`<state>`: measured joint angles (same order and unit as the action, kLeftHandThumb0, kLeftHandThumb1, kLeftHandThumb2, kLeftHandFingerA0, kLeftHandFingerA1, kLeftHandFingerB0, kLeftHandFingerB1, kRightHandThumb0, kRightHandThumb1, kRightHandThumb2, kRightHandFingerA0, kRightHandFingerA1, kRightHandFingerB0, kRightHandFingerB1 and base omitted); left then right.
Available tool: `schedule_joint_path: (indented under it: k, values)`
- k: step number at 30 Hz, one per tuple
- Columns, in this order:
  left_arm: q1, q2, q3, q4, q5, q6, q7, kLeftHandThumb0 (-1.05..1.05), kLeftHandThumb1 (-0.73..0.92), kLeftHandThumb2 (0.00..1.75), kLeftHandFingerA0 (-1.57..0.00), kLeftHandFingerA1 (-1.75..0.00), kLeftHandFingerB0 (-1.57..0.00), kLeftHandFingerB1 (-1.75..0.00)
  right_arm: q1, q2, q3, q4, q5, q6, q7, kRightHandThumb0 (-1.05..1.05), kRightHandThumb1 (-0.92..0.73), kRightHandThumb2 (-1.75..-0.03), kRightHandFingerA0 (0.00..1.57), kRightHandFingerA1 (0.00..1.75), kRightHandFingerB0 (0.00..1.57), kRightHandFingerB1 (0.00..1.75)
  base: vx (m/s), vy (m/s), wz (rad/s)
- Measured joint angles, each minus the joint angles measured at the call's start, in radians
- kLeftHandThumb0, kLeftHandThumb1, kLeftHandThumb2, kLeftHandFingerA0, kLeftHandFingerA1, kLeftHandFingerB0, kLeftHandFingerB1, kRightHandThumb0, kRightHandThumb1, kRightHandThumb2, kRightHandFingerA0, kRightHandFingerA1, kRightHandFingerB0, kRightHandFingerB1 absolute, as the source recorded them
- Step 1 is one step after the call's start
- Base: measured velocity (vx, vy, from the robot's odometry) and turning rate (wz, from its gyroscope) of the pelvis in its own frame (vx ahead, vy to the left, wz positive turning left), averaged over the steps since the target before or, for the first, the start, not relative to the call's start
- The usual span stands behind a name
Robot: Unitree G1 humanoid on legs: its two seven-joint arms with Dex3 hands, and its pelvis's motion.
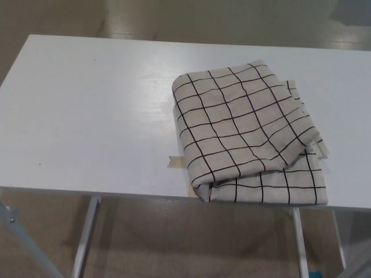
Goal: Use the left hand to fold a white towel with checkered patterns in half.
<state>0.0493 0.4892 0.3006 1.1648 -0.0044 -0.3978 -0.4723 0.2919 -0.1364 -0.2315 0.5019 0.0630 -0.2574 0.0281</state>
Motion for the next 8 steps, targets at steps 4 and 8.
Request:
schedule_joint_path:
  k: [4, 8]
  values:
    - [-0.026, -0.001, 0.000, 0.051, -0.001, -0.025, 0.021, -0.88, 0.58, 0.96, -0.24, -0.44, -0.30, -0.44, -0.002, -0.007, 0.004, 0.005, -0.010, 0.000, -0.003, -0.40, -0.71, -0.61, 0.45, 0.44, 0.46, 0.38, 0.00, 0.000, 0.00]
    - [-0.033, -0.001, -0.001, 0.070, -0.002, -0.039, 0.028, -0.88, 0.58, 0.96, -0.24, -0.44, -0.30, -0.44, -0.004, -0.007, 0.008, 0.007, -0.014, 0.001, -0.004, -0.40, -0.71, -0.61, 0.45, 0.44, 0.46, 0.38, 0.00, 0.000, 0.00]
